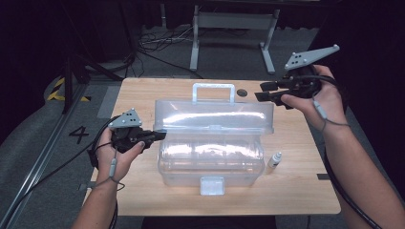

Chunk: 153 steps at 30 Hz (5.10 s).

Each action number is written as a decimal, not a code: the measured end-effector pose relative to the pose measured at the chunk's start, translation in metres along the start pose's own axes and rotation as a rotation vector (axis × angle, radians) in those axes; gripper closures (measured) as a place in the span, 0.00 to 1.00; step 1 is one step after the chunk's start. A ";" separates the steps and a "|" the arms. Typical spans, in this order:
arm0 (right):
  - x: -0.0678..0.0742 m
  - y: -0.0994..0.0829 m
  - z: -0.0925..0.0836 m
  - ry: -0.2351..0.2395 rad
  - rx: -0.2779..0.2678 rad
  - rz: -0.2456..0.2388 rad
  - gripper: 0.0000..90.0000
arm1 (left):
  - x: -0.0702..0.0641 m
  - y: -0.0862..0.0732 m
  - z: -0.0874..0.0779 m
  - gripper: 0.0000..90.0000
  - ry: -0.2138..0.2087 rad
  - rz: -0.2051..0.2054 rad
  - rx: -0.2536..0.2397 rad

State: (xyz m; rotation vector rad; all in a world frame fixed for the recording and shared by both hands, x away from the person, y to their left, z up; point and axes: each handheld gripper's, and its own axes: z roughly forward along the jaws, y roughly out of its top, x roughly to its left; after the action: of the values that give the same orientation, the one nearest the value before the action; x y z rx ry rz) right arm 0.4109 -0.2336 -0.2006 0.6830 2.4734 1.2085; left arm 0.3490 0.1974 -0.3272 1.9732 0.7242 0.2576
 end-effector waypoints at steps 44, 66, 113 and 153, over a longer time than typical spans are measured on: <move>0.051 -0.140 0.015 -0.009 -0.188 0.135 1.00 | -0.002 0.002 0.001 1.00 0.038 -0.008 -0.021; 0.043 -0.129 0.026 -0.080 -0.267 0.129 1.00 | -0.003 0.009 0.004 1.00 0.100 0.018 -0.035; 0.015 -0.103 0.038 -0.140 -0.322 0.174 1.00 | 0.015 0.034 0.006 0.96 0.183 0.028 -0.050; 0.013 -0.099 0.039 -0.126 -0.331 0.199 1.00 | 0.014 0.036 0.005 0.51 0.345 0.027 -0.189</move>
State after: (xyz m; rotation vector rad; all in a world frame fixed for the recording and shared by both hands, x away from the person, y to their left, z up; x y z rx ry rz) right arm 0.3900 -0.2539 -0.3036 0.8936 2.0734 1.5488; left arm 0.3767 0.1896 -0.3002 1.7776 0.8579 0.6708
